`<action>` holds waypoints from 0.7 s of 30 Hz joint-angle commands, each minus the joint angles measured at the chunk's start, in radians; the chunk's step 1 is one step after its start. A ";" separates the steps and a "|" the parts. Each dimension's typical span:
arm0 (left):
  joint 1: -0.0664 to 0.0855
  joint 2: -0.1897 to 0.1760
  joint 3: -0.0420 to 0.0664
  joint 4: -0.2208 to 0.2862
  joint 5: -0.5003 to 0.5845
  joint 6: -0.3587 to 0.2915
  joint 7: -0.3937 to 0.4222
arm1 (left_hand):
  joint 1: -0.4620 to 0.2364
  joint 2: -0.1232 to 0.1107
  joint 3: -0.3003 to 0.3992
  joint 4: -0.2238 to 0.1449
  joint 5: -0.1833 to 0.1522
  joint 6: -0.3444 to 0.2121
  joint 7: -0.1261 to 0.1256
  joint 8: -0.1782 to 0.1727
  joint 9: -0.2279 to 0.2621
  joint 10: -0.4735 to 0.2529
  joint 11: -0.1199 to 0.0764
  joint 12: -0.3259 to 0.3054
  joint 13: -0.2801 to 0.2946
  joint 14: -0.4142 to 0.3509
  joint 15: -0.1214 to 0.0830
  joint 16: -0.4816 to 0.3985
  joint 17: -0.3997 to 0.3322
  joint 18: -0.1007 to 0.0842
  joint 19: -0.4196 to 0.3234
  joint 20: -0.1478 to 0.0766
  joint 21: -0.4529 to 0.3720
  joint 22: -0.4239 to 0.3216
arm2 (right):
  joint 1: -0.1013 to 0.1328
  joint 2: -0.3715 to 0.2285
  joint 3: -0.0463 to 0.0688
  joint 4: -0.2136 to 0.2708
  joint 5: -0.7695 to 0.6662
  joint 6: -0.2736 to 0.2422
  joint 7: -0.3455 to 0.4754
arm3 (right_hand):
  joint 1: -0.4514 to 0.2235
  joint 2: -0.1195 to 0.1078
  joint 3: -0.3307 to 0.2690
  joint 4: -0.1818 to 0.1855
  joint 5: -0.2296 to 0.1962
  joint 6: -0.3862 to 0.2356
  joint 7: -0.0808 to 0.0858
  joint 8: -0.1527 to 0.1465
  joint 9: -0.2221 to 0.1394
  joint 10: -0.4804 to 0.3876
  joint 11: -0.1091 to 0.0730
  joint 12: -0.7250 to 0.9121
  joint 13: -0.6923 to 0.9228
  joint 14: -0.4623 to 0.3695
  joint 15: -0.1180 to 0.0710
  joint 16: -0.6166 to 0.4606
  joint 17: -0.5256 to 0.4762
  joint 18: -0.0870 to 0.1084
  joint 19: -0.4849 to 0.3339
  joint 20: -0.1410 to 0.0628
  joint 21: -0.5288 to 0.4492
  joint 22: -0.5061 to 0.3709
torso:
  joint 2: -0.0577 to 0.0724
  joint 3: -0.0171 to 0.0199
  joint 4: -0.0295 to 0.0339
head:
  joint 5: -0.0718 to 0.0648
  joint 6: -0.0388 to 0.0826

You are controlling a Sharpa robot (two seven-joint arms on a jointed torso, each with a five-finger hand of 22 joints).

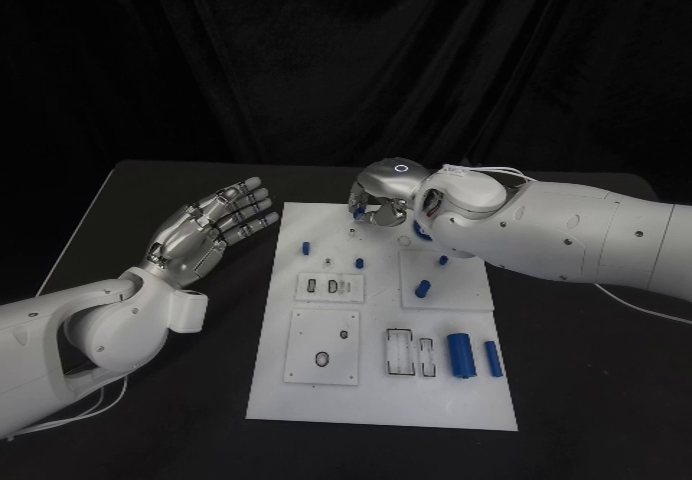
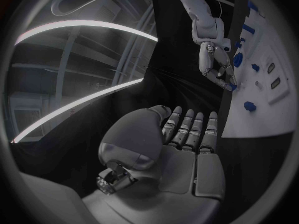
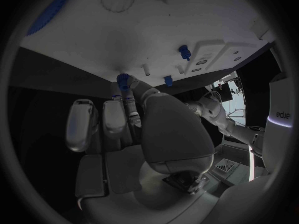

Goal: Assemble the parts on the task board

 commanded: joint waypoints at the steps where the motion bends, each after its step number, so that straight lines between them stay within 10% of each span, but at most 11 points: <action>1: 0.000 0.000 0.001 0.001 -0.002 0.009 0.095 | -0.012 -0.002 0.007 0.002 0.004 0.005 0.001 0.007 0.001 0.003 0.008 0.008 0.002 -0.001 0.002 0.002 0.000 -0.010 -0.002 0.002 -0.001 0.000 | -0.005 0.001 -0.001 0.001 -0.010 0.016 -0.025 | 0.014 -0.004 0.003 0.007 -0.005 -0.011 -0.001 -0.009 -0.002 0.006 -0.010 -0.010 0.003 -0.008 0.005 -0.010 -0.007 -0.005 -0.008 0.001 -0.010 -0.007 | -0.001 0.0000 -0.0003 | 0.001 -0.001; 12: 0.000 0.000 0.001 -0.001 -0.001 0.010 0.089 | -0.012 -0.002 0.008 0.001 0.004 0.006 0.001 0.007 0.001 0.003 0.008 0.009 0.002 -0.001 0.002 0.003 -0.001 -0.010 -0.002 0.002 -0.001 0.000 | -0.009 0.006 -0.001 -0.008 -0.010 0.081 -0.063 | -0.002 -0.032 0.006 0.033 -0.019 -0.130 -0.012 -0.084 -0.032 -0.094 0.024 -0.074 -0.004 -0.038 0.032 -0.040 -0.054 0.005 -0.041 0.023 -0.043 -0.049 | 0.000 -0.0008 0.0001 | 0.000 0.000; 17: 0.000 0.000 0.001 -0.003 0.012 0.011 0.086 | -0.012 -0.002 0.008 0.001 0.004 0.006 0.001 0.007 0.001 0.003 0.008 0.009 0.002 -0.001 0.002 0.003 -0.001 -0.010 -0.002 0.002 -0.001 0.000 | -0.011 0.002 -0.001 -0.008 -0.010 0.120 -0.074 | -0.026 -0.063 -0.067 0.058 -0.056 -0.519 -0.074 -0.093 -0.140 -0.364 0.046 -0.173 -0.004 -0.102 0.023 -0.090 -0.134 0.025 -0.108 0.022 -0.114 -0.135 | 0.000 -0.0003 0.0013 | -0.002 -0.001; 21: 0.000 0.001 0.001 -0.004 0.017 0.014 0.086 | -0.013 -0.002 0.009 0.001 0.004 0.005 0.001 0.007 0.001 0.003 0.008 0.009 0.002 -0.002 0.002 0.002 -0.001 -0.010 -0.003 0.002 -0.001 0.000 | -0.011 -0.004 -0.001 -0.007 -0.010 0.102 -0.065 | -0.015 -0.058 -0.100 0.071 -0.059 -0.662 -0.100 -0.103 -0.180 -0.424 0.047 -0.159 -0.001 -0.132 0.027 -0.104 -0.163 0.030 -0.129 0.025 -0.138 -0.155 | 0.000 -0.0004 0.0022 | -0.002 -0.002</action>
